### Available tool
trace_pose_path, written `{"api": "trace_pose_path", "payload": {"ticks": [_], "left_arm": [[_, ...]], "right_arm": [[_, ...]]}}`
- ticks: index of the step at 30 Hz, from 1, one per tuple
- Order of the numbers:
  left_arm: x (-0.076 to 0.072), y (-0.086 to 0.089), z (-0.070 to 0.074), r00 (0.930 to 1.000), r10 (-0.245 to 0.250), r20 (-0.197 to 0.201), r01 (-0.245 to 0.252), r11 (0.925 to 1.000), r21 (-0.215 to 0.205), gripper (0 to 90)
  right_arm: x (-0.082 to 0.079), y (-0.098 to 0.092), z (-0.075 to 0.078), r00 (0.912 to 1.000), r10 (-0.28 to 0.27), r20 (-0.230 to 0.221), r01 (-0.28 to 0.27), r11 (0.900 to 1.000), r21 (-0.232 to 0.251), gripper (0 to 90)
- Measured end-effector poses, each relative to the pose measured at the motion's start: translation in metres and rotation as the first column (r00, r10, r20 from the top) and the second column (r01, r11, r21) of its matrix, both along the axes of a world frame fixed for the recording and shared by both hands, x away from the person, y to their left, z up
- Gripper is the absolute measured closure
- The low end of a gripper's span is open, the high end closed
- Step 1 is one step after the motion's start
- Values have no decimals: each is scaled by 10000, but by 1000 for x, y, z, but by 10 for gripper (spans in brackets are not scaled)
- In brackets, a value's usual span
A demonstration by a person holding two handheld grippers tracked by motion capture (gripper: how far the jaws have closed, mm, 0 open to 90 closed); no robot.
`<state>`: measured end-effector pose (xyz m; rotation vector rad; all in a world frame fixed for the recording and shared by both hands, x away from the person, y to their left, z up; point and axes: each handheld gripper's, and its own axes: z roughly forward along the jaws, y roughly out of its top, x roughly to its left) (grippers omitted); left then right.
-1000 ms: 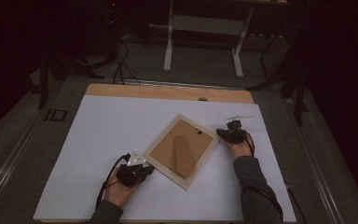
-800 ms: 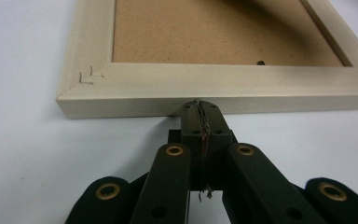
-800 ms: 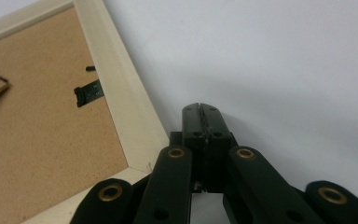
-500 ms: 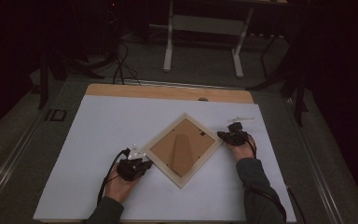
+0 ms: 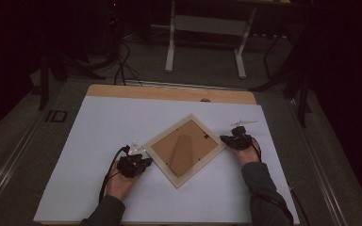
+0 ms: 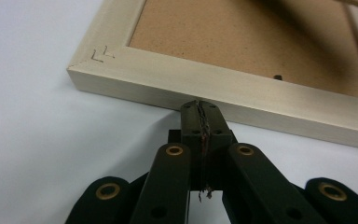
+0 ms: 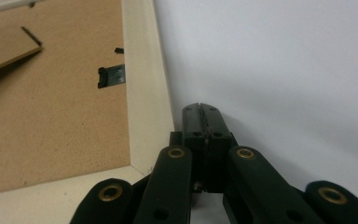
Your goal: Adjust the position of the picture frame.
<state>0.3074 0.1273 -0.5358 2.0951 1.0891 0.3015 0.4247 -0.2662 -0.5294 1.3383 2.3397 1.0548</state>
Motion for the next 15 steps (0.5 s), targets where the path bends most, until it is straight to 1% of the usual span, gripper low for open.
{"api": "trace_pose_path", "payload": {"ticks": [3, 4, 10, 15], "left_arm": [[3, 0, 0, 9999, 88, -53, -88, 10000, 10, 900], [4, 1, 0, 9999, 117, -90, -118, 9999, -62, 900], [11, 2, 1, 9997, 200, -124, -199, 9998, 84, 900], [16, 3, 2, 9994, 337, -125, -336, 9994, 92, 900]], "right_arm": [[-3, -1, 0, 10000, 82, 0, -82, 10000, -38, 900], [-3, -2, 0, 9999, 119, 5, -119, 9999, -36, 900], [-7, -2, 1, 9996, 270, 7, -270, 9995, -169, 900], [-10, -2, 1, 9995, 330, 27, -329, 9992, -232, 900]]}}
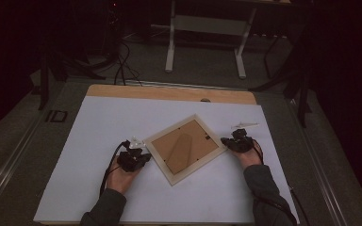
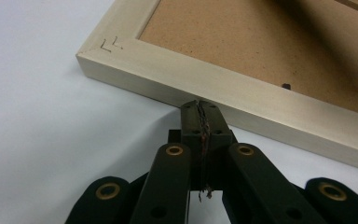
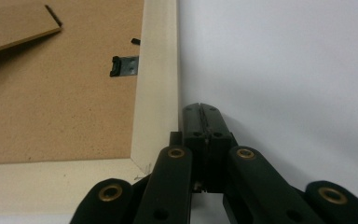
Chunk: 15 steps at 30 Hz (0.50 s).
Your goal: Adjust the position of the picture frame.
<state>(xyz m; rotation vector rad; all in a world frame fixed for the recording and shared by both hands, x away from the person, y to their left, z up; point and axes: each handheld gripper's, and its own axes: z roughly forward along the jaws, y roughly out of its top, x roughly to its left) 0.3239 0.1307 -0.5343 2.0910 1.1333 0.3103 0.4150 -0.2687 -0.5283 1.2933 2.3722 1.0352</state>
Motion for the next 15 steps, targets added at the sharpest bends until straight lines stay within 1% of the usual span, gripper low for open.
{"api": "trace_pose_path", "payload": {"ticks": [2, 3, 4, 7, 15], "left_arm": [[2, 2, -1, 9999, 65, -92, -67, 9998, -174, 900], [2, 2, -1, 9999, 65, -92, -67, 9998, -174, 900], [3, 3, -1, 9999, 76, -123, -79, 9995, -293, 900], [4, 4, -2, 9998, 136, -151, -142, 9991, -404, 900], [11, 4, -1, 9996, 216, -169, -221, 9994, -284, 900]], "right_arm": [[-1, 0, 0, 10000, 34, -6, -34, 10000, -16, 900], [-1, 0, 0, 10000, 34, -6, -34, 10000, -16, 900], [-2, 0, 0, 10000, 44, 7, -44, 10000, -25, 900], [-4, 0, 0, 10000, 85, 4, -84, 10000, -27, 900], [-8, -1, 0, 9998, 192, 15, -192, 9998, -20, 900]]}}
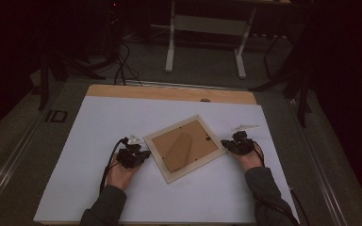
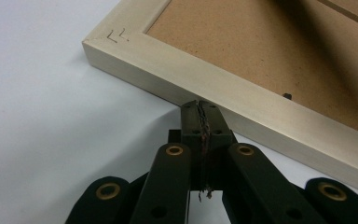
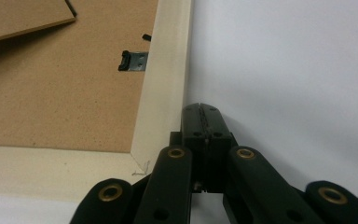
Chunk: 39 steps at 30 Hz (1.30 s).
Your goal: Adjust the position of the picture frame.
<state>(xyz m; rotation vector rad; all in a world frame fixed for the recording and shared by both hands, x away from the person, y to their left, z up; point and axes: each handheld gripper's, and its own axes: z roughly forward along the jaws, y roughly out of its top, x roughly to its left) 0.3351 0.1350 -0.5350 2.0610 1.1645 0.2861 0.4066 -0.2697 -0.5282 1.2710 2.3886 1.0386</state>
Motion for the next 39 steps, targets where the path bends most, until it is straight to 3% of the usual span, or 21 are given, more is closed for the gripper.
{"api": "trace_pose_path", "payload": {"ticks": [18, 21, 39], "left_arm": [[7, 1, 0, 10000, 86, 22, -86, 10000, 38, 900], [11, 1, 1, 9999, 120, 7, -120, 9997, 193, 900], [32, 3, 1, 9992, 411, -22, -410, 9989, 209, 900]], "right_arm": [[-7, -1, -1, 10000, 87, -34, -86, 9999, 124, 900], [-8, -1, -1, 9999, 133, -23, -133, 9998, 123, 900], [-24, -3, -4, 9999, 111, -40, -109, 9988, 486, 900]]}}
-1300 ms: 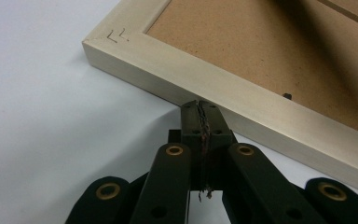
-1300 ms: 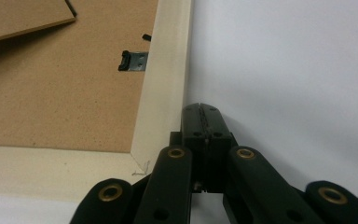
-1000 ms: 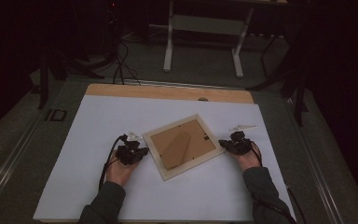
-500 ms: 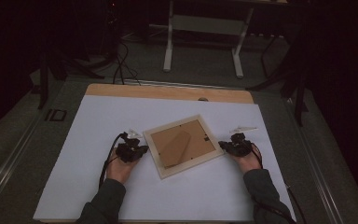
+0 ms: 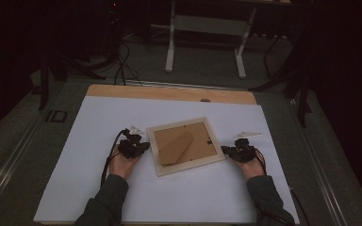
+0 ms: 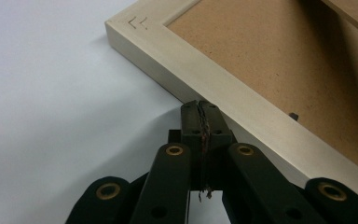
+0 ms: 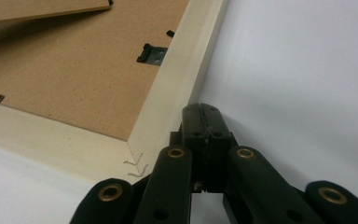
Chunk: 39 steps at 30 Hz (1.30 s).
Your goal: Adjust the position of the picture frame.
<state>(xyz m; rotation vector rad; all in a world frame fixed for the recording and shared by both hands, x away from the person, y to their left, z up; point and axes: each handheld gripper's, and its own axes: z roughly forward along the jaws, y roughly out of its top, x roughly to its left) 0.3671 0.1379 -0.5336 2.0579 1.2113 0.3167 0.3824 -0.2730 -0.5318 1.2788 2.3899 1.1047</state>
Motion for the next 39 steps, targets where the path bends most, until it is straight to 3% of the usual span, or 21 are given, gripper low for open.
{"api": "trace_pose_path", "payload": {"ticks": [15, 28, 32, 39], "left_arm": [[11, 9, -1, 9997, 227, -4, -228, 9996, -174, 900], [-10, 16, 2, 9997, -227, 92, 232, 9984, -520, 900], [-24, 20, 1, 9989, -440, 149, 448, 9970, -629, 900], [-32, 24, -2, 9992, -390, 93, 397, 9950, -914, 900]], "right_arm": [[-21, 11, 0, 9991, 416, 26, -416, 9991, 12, 900], [-32, 17, -1, 9988, 489, 46, -490, 9988, 85, 900], [-36, 20, -2, 9987, 513, 42, -514, 9986, 144, 900], [-37, 24, -1, 9989, 461, 10, -461, 9989, 123, 900]]}}
